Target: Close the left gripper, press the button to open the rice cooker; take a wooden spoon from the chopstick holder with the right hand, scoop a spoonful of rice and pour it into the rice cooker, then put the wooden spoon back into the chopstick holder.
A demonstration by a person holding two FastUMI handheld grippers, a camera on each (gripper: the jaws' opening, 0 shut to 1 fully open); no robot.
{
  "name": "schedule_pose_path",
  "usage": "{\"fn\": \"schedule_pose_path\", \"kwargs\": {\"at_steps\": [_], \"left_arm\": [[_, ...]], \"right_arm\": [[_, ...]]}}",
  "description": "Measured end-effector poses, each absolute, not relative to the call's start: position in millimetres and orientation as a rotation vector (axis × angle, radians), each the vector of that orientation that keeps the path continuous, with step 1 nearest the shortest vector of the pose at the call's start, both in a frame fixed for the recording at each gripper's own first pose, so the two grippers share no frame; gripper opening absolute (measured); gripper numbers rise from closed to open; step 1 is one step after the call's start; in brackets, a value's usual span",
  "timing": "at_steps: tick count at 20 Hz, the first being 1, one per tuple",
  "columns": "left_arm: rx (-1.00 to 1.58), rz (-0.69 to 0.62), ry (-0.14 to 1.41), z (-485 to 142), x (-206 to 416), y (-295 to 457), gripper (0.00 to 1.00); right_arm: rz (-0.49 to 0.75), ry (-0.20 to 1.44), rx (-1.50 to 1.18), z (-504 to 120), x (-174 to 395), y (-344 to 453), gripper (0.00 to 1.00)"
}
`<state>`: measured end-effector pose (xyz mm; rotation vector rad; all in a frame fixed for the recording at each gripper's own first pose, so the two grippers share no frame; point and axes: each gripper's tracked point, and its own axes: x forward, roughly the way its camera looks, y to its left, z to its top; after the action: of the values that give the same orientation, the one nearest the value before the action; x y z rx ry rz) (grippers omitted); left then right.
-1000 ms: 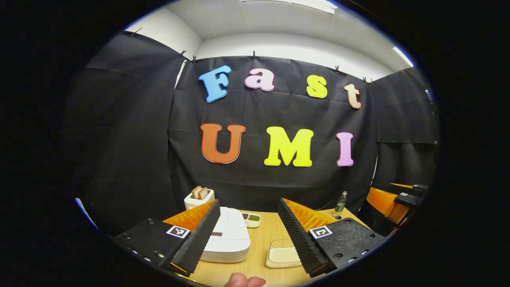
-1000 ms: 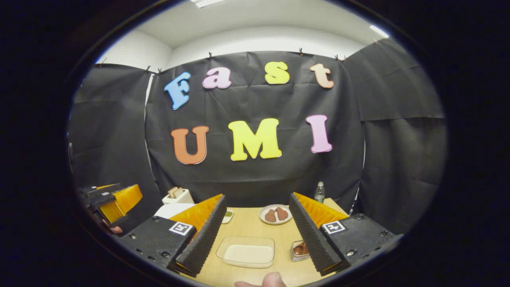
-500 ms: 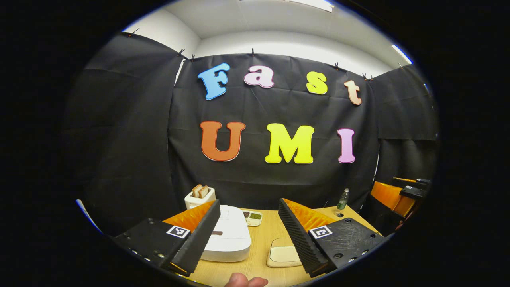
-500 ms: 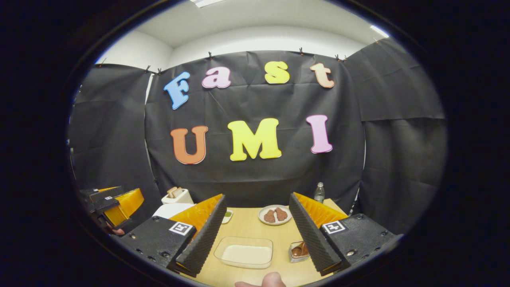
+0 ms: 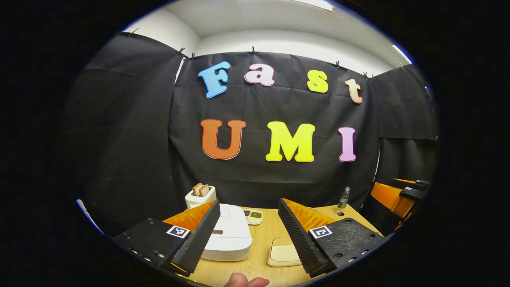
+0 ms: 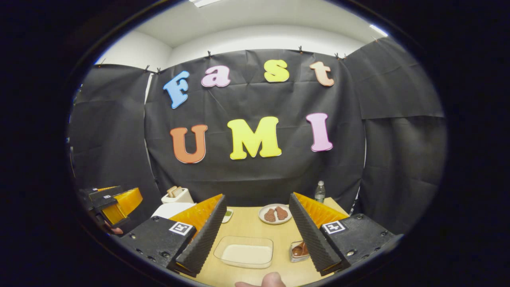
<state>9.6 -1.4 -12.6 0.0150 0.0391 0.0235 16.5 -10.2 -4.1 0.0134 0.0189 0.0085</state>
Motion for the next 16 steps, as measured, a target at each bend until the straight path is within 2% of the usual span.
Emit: {"fn": "schedule_pose_path", "kwargs": {"at_steps": [7,12,15,16], "left_arm": [[0.020,0.045,0.069,-22,15,7,0.93],[0.011,0.034,0.186,-50,23,12,0.93],[0.009,0.051,0.232,-62,33,23,0.86],[0.010,0.057,0.250,-66,37,28,0.78]], "right_arm": [[0.036,0.019,0.016,-6,28,-2,1.00],[0.070,0.025,0.013,-12,40,4,1.00],[0.071,0.041,0.023,-21,45,0,0.99],[0.069,0.048,0.025,-24,48,-3,0.99]]}}
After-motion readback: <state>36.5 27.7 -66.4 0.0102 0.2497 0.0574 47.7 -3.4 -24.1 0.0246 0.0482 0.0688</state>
